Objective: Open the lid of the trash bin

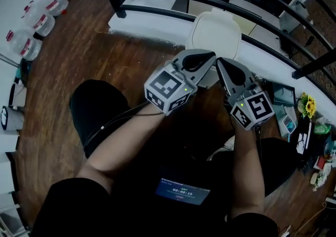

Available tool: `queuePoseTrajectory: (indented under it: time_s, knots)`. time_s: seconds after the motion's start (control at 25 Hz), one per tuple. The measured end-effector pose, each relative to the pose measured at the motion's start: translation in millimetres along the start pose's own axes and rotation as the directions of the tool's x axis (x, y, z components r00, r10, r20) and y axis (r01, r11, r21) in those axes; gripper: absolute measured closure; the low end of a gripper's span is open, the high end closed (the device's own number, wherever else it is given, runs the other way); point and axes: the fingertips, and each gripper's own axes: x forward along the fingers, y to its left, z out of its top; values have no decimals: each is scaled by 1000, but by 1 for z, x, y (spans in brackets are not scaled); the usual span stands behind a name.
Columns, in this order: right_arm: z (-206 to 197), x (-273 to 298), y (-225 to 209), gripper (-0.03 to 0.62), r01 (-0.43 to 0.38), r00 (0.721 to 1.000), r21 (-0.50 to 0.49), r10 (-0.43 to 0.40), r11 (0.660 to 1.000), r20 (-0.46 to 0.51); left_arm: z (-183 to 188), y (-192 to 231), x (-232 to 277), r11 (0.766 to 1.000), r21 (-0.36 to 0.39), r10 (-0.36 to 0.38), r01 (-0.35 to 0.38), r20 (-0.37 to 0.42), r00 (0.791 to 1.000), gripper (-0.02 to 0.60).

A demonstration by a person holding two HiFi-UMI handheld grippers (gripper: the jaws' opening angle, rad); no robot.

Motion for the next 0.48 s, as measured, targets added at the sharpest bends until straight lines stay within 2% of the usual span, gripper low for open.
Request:
queuePoseTrajectory:
  time_s: [0.2, 0.48]
  knots:
    - [16, -11, 5, 569, 10, 998, -3, -9, 1000, 69, 1, -5, -11, 1000, -5, -19, 19, 26, 999, 544]
    - [0, -10, 8, 569, -3, 997, -5, 3, 1000, 82, -13, 3, -16, 1000, 17, 17, -17, 35, 999, 544]
